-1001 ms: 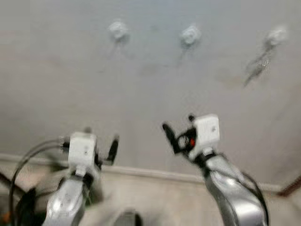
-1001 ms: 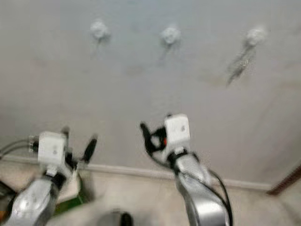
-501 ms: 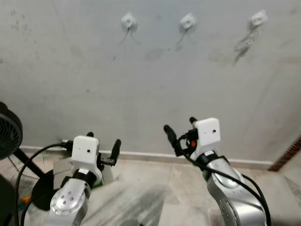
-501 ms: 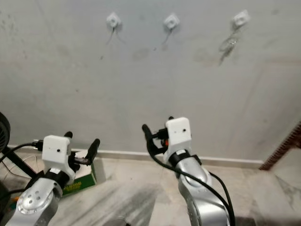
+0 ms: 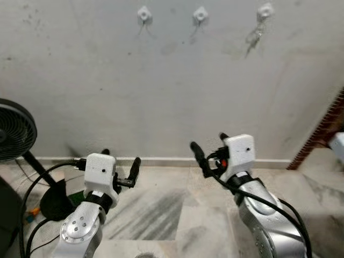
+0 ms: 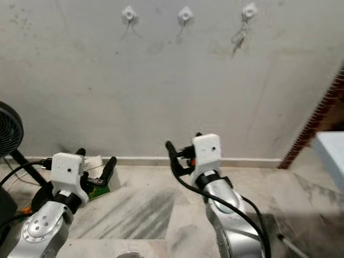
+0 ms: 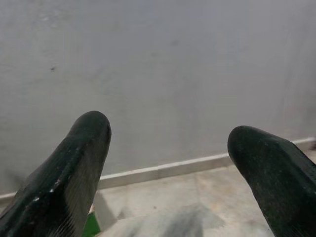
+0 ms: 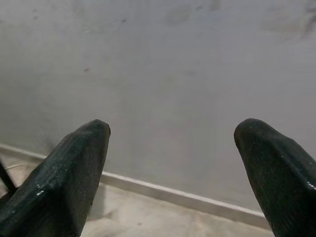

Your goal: Hang keys on a hook

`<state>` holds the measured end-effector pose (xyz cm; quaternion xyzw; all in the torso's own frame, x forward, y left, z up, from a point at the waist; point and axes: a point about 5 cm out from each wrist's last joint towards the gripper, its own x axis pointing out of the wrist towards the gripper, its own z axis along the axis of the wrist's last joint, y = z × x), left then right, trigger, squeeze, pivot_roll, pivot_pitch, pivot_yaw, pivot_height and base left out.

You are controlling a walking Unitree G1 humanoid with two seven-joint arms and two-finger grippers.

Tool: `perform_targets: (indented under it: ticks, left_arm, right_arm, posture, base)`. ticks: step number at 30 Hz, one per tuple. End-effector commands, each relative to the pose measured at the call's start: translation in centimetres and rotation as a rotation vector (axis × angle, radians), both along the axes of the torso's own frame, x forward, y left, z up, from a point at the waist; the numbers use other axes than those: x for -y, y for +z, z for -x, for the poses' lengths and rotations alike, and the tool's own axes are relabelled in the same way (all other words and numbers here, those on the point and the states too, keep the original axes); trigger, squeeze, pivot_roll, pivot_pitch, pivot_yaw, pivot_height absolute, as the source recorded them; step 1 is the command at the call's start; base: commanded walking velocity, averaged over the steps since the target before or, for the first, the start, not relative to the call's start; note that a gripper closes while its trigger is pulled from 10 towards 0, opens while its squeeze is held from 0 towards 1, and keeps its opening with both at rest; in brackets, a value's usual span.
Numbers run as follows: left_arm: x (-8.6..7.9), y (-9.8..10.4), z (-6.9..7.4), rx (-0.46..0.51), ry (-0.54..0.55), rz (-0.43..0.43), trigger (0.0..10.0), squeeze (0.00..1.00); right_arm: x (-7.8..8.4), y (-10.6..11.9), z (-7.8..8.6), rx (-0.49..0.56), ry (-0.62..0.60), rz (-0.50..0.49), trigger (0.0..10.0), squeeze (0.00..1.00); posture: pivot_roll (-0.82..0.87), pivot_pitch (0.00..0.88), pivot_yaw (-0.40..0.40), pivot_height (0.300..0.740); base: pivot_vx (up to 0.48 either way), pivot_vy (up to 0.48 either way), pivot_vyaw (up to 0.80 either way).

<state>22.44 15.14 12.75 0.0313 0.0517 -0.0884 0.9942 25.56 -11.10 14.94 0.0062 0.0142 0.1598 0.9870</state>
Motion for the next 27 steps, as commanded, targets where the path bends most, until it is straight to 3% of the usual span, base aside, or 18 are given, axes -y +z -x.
perform_targets:
  ticks: [1, 5, 15, 19, 27]
  left_arm:
    - [-0.5, 0.0, 0.1, 0.000, 0.021, -0.020, 10.0, 0.00]
    - [-0.5, -0.1, 0.0, 0.001, 0.020, -0.019, 10.0, 0.00]
    - [-0.4, -0.1, -0.2, 0.006, 0.013, -0.020, 10.0, 0.00]
    - [-0.4, -0.1, -0.2, 0.012, 0.009, -0.021, 10.0, 0.00]
    - [-0.3, 0.0, -0.5, 0.028, -0.011, -0.021, 10.0, 0.00]
  right_arm:
    - [-0.2, 0.2, 0.0, 0.010, -0.002, -0.006, 10.0, 0.00]
    - [0.3, 0.2, -0.1, 0.010, -0.039, 0.004, 10.0, 0.00]
    - [2.5, -0.1, -0.5, 0.023, -0.155, 0.054, 10.0, 0.00]
    - [3.9, -0.1, -0.8, 0.030, -0.215, 0.071, 10.0, 0.00]
    - [4.7, -0.2, -0.9, 0.036, -0.251, 0.086, 10.0, 0.00]
  posture:
    - [0.15, 0.008, 0.034, 0.740]
    - [0.15, 0.003, 0.035, 0.740]
    - [0.14, 0.000, 0.036, 0.740]
    - [0.13, 0.000, 0.041, 0.740]
    - [0.11, 0.000, 0.046, 0.740]
  base:
    - [-0.356, 0.000, 0.00]
    - [-0.349, 0.000, -0.12]
    - [-0.306, 0.000, -0.73]
    - [0.000, 0.000, 0.00]
    - [0.000, 0.000, 0.00]
